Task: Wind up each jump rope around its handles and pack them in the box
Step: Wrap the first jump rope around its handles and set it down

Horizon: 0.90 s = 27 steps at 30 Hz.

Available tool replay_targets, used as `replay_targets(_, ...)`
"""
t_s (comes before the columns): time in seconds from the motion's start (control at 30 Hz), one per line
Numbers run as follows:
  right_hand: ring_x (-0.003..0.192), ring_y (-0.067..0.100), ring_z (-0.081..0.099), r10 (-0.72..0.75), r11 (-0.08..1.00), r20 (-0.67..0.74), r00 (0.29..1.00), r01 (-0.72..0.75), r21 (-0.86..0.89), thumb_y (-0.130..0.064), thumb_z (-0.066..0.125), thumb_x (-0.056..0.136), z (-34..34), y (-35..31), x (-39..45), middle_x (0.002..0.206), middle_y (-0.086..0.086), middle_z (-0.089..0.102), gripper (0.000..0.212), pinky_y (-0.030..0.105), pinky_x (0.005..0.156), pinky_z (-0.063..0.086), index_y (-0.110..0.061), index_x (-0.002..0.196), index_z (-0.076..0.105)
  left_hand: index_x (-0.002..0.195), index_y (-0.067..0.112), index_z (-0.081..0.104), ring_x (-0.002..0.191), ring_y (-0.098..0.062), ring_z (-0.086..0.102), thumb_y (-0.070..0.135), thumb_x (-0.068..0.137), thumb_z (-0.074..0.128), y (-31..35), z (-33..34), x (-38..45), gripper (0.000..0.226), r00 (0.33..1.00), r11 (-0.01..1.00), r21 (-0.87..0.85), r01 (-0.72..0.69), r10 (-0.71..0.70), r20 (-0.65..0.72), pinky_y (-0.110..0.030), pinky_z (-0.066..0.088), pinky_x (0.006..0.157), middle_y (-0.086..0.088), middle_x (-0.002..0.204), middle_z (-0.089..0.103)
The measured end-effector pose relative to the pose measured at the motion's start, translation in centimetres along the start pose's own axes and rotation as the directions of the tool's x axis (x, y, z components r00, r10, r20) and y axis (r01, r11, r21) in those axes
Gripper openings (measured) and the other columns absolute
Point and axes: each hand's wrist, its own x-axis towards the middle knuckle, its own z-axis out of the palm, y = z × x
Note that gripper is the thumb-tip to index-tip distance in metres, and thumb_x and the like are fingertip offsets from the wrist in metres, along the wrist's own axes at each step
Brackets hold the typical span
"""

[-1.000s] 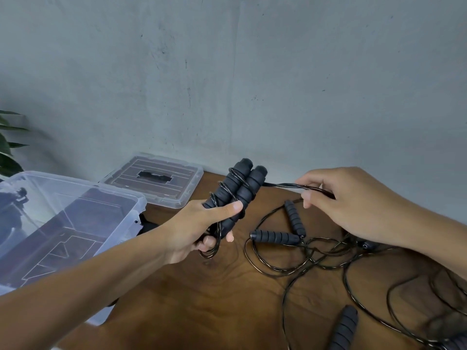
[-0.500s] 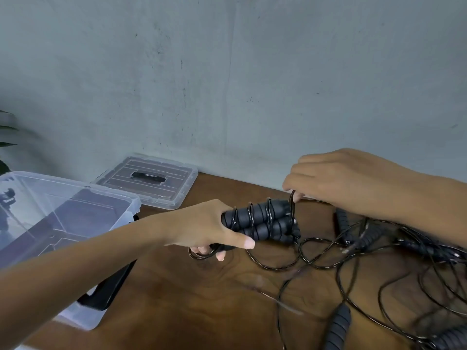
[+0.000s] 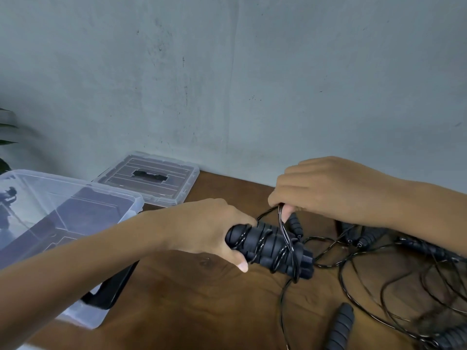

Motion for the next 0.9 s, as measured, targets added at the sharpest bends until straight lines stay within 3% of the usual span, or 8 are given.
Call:
replay_targets(0.1, 0.091, -0.004, 0.055, 0.001, 0.999, -0.041, 0.999, 0.0, 0.034, -0.043, 0.069, 0.089, 0.0, -0.3, 0.3, 0.091, -0.024, 0.061, 0.019, 0.015, 0.074, 0.043, -0.032, 0.101, 0.059, 0.079, 0.052, 0.05, 0.065, 0.001, 0.057, 0.05, 0.083, 0.083, 0.0, 0.5, -0.2, 0.033, 0.993, 0.992, 0.11, -0.067, 0.077, -0.089, -0.015, 0.035, 0.057, 0.027, 0.066, 0.058)
replay_targets(0.23, 0.097, 0.005, 0.063, 0.102, 0.936, -0.13, 0.986, -0.051, 0.349, -0.033, 0.067, 0.093, 1.1, -1.0, 0.4, 0.099, -0.019, 0.065, 0.01, 0.022, 0.082, 0.049, -0.026, 0.101, 0.068, 0.104, 0.041, 0.062, 0.075, -0.005, 0.06, 0.056, 0.084, 0.078, 0.0, 0.4, -0.9, 0.03, 0.968, 0.98, 0.151, -0.127, 0.156, -0.199, -0.018, 0.04, 0.06, 0.016, 0.074, 0.063)
replay_targets(0.3, 0.094, 0.008, 0.066, 0.188, 0.828, -0.151, 0.97, -0.074, 0.556, -0.019, 0.068, 0.094, 2.2, -1.2, 0.6, 0.097, -0.014, 0.067, 0.007, 0.021, 0.084, 0.051, -0.023, 0.1, 0.068, 0.112, 0.04, 0.061, 0.074, 0.004, 0.057, 0.057, 0.084, 0.075, 0.1, 0.2, -1.3, 0.036, 0.944, 0.973, 0.17, -0.159, 0.2, -0.262, -0.014, 0.039, 0.061, 0.022, 0.073, 0.058)
replay_targets(0.4, 0.074, 0.016, 0.063, 0.294, 0.488, -0.129, 0.947, -0.033, 0.872, -0.004, 0.072, 0.091, 3.9, -2.0, 1.1, 0.084, 0.001, 0.067, 0.014, 0.023, 0.072, 0.051, -0.014, 0.096, 0.063, 0.12, 0.037, 0.056, 0.063, 0.005, 0.047, 0.065, 0.084, 0.062, 0.1, 0.2, -2.0, 0.046, 0.896, 0.95, 0.271, -0.159, 0.254, -0.365, -0.009, 0.036, 0.055, 0.025, 0.069, 0.049)
replay_targets(0.57, 0.069, 0.029, 0.049, 0.405, 0.321, -0.108, 0.908, -0.031, 0.947, -0.033, 0.089, 0.073, 6.6, -2.4, 1.6, 0.083, 0.028, 0.059, 0.033, 0.043, 0.071, 0.041, -0.022, 0.093, 0.064, 0.135, 0.032, 0.033, 0.056, -0.013, 0.051, 0.077, 0.082, 0.052, -0.6, 1.3, -2.9, 0.072, 0.86, 0.953, 0.285, -0.102, 0.229, -0.456, -0.014, 0.032, 0.048, 0.009, 0.072, 0.061)
replay_targets(0.73, 0.08, 0.02, 0.068, 0.392, 0.319, -0.01, 0.92, -0.125, 0.939, -0.019, 0.079, 0.083, 7.1, -2.9, 1.5, 0.105, -0.004, 0.069, 0.031, 0.032, 0.083, 0.056, -0.018, 0.108, 0.06, 0.151, 0.039, 0.026, 0.054, -0.004, 0.046, 0.061, 0.083, 0.067, -0.8, 2.9, -3.2, 0.082, 0.864, 0.983, 0.136, -0.123, 0.174, -0.472, -0.01, 0.032, 0.053, 0.016, 0.062, 0.043)
replay_targets(0.8, 0.094, 0.015, 0.072, 0.401, 0.406, 0.069, 0.914, -0.244, 0.88, -0.027, 0.076, 0.083, 7.1, -3.0, 1.8, 0.107, -0.005, 0.073, 0.031, 0.027, 0.092, 0.056, -0.021, 0.109, 0.062, 0.153, 0.047, 0.032, 0.059, -0.003, 0.051, 0.055, 0.084, 0.073, -1.2, 3.5, -3.1, 0.08, 0.867, 0.983, 0.058, -0.172, 0.179, -0.464, -0.009, 0.035, 0.058, 0.016, 0.07, 0.054)
replay_targets(0.9, 0.09, 0.008, 0.069, 0.397, 0.438, 0.153, 0.905, -0.333, 0.835, -0.01, 0.065, 0.095, 7.7, -3.1, 2.3, 0.098, 0.004, 0.072, 0.006, 0.034, 0.099, 0.055, -0.014, 0.097, 0.068, 0.137, 0.046, 0.055, 0.074, -0.005, 0.066, 0.042, 0.083, 0.086, -1.1, 4.4, -3.2, 0.063, 0.876, 0.944, -0.242, -0.223, 0.085, -0.476, -0.018, 0.049, 0.07, 0.016, 0.092, 0.072)
